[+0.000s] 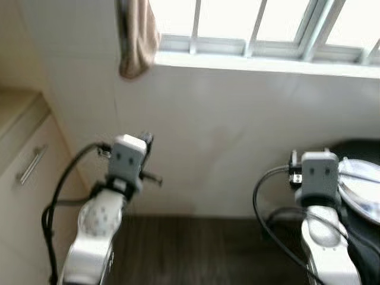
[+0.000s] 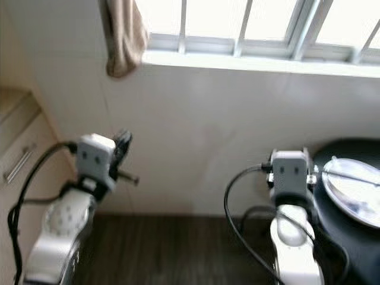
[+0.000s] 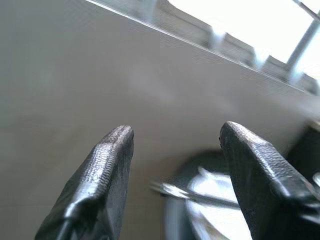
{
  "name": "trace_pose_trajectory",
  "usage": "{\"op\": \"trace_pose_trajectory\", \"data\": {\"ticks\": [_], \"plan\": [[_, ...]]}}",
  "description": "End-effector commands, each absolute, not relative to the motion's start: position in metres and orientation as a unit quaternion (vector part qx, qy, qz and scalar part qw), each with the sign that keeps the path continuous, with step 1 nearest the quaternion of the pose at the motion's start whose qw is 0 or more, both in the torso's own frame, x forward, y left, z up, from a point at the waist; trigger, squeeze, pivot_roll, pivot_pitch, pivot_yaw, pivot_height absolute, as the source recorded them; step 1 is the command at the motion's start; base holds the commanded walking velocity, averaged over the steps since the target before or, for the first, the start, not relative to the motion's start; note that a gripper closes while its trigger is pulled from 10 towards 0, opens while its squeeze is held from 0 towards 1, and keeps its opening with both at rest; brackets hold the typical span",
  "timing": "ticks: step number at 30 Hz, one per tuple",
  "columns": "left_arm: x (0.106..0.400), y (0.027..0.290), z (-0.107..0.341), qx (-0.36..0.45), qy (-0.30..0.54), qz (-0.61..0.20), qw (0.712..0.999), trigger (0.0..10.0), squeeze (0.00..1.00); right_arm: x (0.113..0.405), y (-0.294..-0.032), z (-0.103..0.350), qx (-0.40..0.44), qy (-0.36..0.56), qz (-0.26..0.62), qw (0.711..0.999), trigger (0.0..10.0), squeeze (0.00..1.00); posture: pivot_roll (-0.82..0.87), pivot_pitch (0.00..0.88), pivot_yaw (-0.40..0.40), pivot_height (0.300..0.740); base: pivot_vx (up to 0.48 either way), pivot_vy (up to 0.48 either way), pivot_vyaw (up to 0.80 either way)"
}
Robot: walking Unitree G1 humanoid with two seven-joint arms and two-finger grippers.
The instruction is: Kitchen organization
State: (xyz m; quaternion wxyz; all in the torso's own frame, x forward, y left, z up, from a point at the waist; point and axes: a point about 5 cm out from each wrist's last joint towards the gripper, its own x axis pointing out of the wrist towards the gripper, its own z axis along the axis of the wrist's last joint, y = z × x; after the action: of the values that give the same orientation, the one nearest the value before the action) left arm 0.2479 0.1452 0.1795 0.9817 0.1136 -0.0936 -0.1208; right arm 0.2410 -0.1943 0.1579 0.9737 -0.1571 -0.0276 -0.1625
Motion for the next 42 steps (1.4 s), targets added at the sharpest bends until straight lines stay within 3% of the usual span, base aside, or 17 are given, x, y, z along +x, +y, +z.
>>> {"op": "trace_pose_trajectory", "data": {"ticks": [1, 10, 19, 25, 42], "plan": [[0.2477, 0.138, 0.1813, 0.109, -0.098, -0.136, 0.98, 10.0, 0.0, 0.2357, -0.2051, 0.1514, -0.159, -0.005, -0.189, 0.969, 10.0, 0.0, 0.11, 0.0, -0.047, 0.74, 0.0, 0.0, -0.8], [0.2477, 0.1371, 0.1812, 0.111, -0.096, -0.139, 0.979, 10.0, 0.0, 0.234, -0.2057, 0.1522, -0.168, -0.006, -0.19, 0.967, 10.0, 0.0, 0.1, 0.0, -0.046, 0.74, 0.0, 0.0, -0.78], [0.2484, 0.1359, 0.1822, 0.114, -0.097, -0.142, 0.979, 10.0, 0.0, 0.2372, -0.2051, 0.1544, -0.175, -0.009, -0.181, 0.968, 10.0, 0.0, 0.1, 0.0, -0.048, 0.74, 0.0, 0.0, 0.0], [0.2485, 0.1354, 0.1831, 0.112, -0.1, -0.141, 0.979, 10.0, 0.0, 0.2413, -0.2087, 0.1573, -0.171, -0.011, -0.182, 0.968, 10.0, 0.0, 0.1, 0.0, -0.049, 0.74, 0.0, -0.453, 0.0], [0.2487, 0.1364, 0.1819, 0.106, -0.093, -0.137, 0.98, 10.0, 0.0, 0.2381, -0.2021, 0.1519, -0.145, 0.013, -0.143, 0.979, 10.0, 0.0, 0.09, 0.0, -0.048, 0.74, 0.0, 0.0, 0.0]]}}
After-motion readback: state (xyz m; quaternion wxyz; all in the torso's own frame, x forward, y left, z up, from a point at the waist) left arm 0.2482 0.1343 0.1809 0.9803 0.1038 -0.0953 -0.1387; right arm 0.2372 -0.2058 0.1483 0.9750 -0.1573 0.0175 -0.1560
